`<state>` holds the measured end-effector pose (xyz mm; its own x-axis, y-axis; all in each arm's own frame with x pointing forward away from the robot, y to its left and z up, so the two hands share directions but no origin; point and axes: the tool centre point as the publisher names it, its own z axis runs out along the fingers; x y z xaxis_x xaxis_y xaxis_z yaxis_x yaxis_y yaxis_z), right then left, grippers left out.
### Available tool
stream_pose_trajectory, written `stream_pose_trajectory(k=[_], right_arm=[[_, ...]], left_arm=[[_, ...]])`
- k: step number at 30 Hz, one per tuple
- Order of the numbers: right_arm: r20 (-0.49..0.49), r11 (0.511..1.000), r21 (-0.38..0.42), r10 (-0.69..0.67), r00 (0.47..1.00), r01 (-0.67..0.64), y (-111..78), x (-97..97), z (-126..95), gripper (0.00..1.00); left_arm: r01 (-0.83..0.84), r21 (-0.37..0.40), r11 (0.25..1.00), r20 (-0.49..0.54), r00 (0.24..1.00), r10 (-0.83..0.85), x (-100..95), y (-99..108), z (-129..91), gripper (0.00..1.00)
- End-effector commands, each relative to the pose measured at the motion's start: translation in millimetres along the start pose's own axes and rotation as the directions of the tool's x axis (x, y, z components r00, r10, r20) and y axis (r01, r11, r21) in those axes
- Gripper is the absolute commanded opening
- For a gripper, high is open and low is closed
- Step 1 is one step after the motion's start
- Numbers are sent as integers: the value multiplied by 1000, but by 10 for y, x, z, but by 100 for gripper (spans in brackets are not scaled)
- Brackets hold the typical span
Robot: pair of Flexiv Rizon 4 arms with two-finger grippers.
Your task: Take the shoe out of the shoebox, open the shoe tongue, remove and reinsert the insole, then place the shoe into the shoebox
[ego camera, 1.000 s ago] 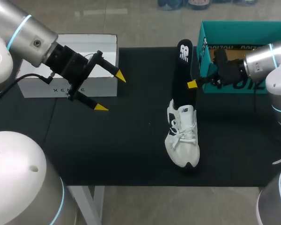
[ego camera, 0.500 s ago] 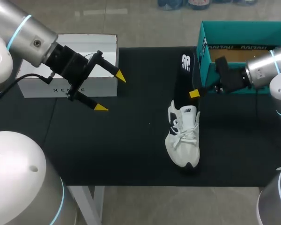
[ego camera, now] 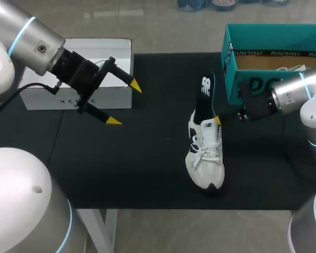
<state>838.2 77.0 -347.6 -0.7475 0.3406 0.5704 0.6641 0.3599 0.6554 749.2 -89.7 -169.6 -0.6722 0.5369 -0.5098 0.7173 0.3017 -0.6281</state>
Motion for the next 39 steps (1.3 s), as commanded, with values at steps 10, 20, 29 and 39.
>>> stream_pose_trajectory(k=[10,20,29,39], right_arm=[[39,998,57,-14,999,12,147,-19,39,100],[66,999,31,-46,997,44,415,-115,-37,100],[75,998,28,-59,995,57,485,-173,-17,0],[81,999,28,-40,996,38,420,-170,-11,0]], left_arm=[[0,-2,1000,-3,1000,0,0,-2,-7,100],[0,-2,1000,-3,1000,0,0,-2,-7,100],[0,-2,1000,-3,1000,0,0,-2,-7,100],[0,-2,1000,-3,1000,0,0,-2,-7,100]])
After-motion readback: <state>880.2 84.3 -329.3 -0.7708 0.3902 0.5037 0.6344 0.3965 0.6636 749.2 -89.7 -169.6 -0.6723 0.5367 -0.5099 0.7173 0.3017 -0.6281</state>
